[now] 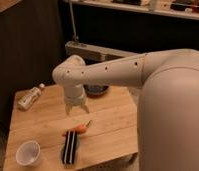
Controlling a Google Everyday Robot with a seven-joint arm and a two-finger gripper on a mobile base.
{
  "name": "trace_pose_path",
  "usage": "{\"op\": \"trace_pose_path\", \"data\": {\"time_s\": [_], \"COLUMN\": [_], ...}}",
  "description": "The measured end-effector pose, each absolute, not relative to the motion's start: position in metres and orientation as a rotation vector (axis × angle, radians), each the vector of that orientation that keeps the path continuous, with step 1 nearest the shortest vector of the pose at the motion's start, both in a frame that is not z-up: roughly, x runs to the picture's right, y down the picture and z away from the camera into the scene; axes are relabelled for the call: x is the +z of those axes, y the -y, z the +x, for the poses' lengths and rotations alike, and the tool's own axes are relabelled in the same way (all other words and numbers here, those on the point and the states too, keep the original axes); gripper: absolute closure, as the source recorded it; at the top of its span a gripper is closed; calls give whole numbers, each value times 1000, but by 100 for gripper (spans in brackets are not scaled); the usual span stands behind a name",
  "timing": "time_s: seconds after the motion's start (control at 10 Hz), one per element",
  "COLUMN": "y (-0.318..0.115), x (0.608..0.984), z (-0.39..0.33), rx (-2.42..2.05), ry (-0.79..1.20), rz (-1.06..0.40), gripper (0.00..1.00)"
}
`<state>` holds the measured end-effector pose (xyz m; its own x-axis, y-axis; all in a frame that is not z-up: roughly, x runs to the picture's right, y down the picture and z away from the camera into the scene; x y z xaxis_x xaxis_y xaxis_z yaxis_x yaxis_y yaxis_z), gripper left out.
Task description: Place the eraser in the ceramic cup
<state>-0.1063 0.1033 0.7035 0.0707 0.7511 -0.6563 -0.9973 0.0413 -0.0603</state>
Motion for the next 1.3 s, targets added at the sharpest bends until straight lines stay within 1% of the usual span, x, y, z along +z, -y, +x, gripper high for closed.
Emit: {"op": "trace_pose_path", "data": {"time_s": [0.3, 0.9, 1.0, 1.3], "y": [-103, -105, -119, -146], "x": [703, 695, 685, 681], "z": [-106, -110, -128, -136], "rx": [1438, 1437, 1416, 1438], "ry": [-523, -420, -405, -392], "rz": [-593, -625, -639, -648], "gripper": [35, 35, 35, 35]}}
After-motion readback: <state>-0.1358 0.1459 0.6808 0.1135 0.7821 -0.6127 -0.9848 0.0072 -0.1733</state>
